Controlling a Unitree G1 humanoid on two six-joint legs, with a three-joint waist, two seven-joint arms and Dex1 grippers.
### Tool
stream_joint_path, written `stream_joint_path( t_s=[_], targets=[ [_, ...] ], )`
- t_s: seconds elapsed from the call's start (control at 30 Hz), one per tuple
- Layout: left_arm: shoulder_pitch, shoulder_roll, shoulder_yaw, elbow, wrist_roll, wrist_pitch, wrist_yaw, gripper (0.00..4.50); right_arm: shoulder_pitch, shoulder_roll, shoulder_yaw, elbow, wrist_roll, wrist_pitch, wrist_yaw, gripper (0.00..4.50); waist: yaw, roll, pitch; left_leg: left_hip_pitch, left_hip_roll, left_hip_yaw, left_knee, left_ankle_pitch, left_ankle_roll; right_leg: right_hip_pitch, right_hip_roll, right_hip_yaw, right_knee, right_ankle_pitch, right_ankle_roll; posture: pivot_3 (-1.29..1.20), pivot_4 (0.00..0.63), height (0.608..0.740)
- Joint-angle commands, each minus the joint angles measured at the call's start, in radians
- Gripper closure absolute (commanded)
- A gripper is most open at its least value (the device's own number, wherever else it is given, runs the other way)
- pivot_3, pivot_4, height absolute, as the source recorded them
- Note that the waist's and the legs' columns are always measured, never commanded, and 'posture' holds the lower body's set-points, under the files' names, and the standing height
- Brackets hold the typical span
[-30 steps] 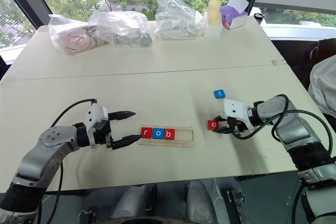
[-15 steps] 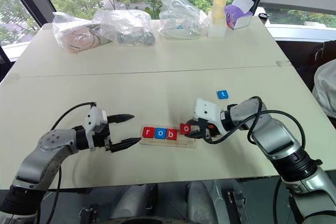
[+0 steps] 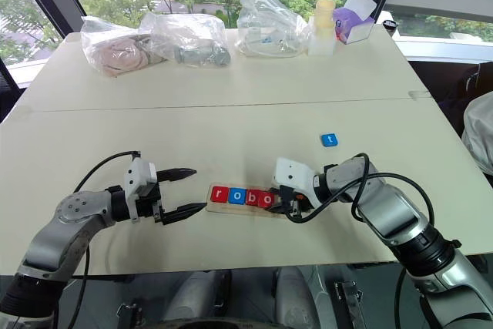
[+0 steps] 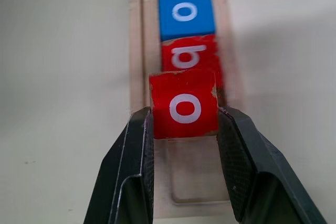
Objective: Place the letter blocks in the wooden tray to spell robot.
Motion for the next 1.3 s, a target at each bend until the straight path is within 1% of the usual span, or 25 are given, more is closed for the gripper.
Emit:
stream_joint_path(
  t_s=[0.03,0.5,0.8,0.87,0.9,0.97,1.0,1.03,1.3],
  targets=[
    [0.002,0.002,0.013,-0.027,-0.007,-0.012,0.002,0.00,0.005,-0.018,-0.014,-0.035,-0.003,-0.006,-0.003,3.38,0.000,0.000,0.000,0.000,0.000,0.000,0.000,0.000,0.000,0.000,0.000,0.000,0.000,0.000,0.000,0.00,0.150,0.740],
    [-0.019,0.002,0.007,-0.050,-0.018,0.021,0.006,0.00,0.017,-0.026,-0.054,-0.064,0.021,0.036,-0.020,3.38,0.000,0.000,0.000,0.000,0.000,0.000,0.000,0.000,0.000,0.000,0.000,0.000,0.000,0.000,0.000,0.00,0.150,0.740],
    [-0.029,0.003,0.011,-0.069,-0.022,0.051,0.010,0.00,0.028,-0.022,-0.039,-0.069,0.019,0.041,-0.039,3.38,0.000,0.000,0.000,0.000,0.000,0.000,0.000,0.000,0.000,0.000,0.000,0.000,0.000,0.000,0.000,0.00,0.150,0.740],
    [-0.029,0.003,0.012,-0.072,-0.022,0.055,0.011,0.00,0.027,-0.017,-0.036,-0.065,0.017,0.041,-0.043,2.30,0.000,0.000,0.000,0.000,0.000,0.000,0.000,0.000,0.000,0.000,0.000,0.000,0.000,0.000,0.000,0.00,0.150,0.740],
    [-0.030,0.003,0.012,-0.073,-0.022,0.057,0.012,0.00,0.025,-0.015,-0.036,-0.063,0.017,0.042,-0.045,1.89,0.000,0.000,0.000,0.000,0.000,0.000,0.000,0.000,0.000,0.000,0.000,0.000,0.000,0.000,0.000,0.00,0.150,0.740],
    [-0.029,0.003,0.013,-0.076,-0.022,0.059,0.013,0.00,0.023,-0.012,-0.035,-0.060,0.017,0.043,-0.049,0.90,0.000,0.000,0.000,0.000,0.000,0.000,0.000,0.000,0.000,0.000,0.000,0.000,0.000,0.000,0.000,0.00,0.150,0.740],
    [-0.029,0.003,0.013,-0.077,-0.022,0.060,0.014,0.00,0.021,-0.010,-0.035,-0.058,0.016,0.041,-0.051,0.29,0.000,0.000,0.000,0.000,0.000,0.000,0.000,0.000,0.000,0.000,0.000,0.000,0.000,0.000,0.000,0.00,0.150,0.740],
    [-0.029,0.003,0.013,-0.078,-0.023,0.061,0.014,0.00,0.020,-0.008,-0.035,-0.057,0.015,0.041,-0.053,0.07,0.000,0.000,0.000,0.000,0.000,0.000,0.000,0.000,0.000,0.000,0.000,0.000,0.000,0.000,0.000,0.00,0.150,0.740],
    [-0.029,0.002,0.014,-0.081,-0.023,0.064,0.018,0.00,0.003,0.000,-0.063,-0.041,0.011,0.028,-0.088,0.07,0.000,0.000,0.000,0.000,0.000,0.000,0.000,0.000,0.000,0.000,0.000,0.000,0.000,0.000,0.000,0.00,0.150,0.740]
  ],
)
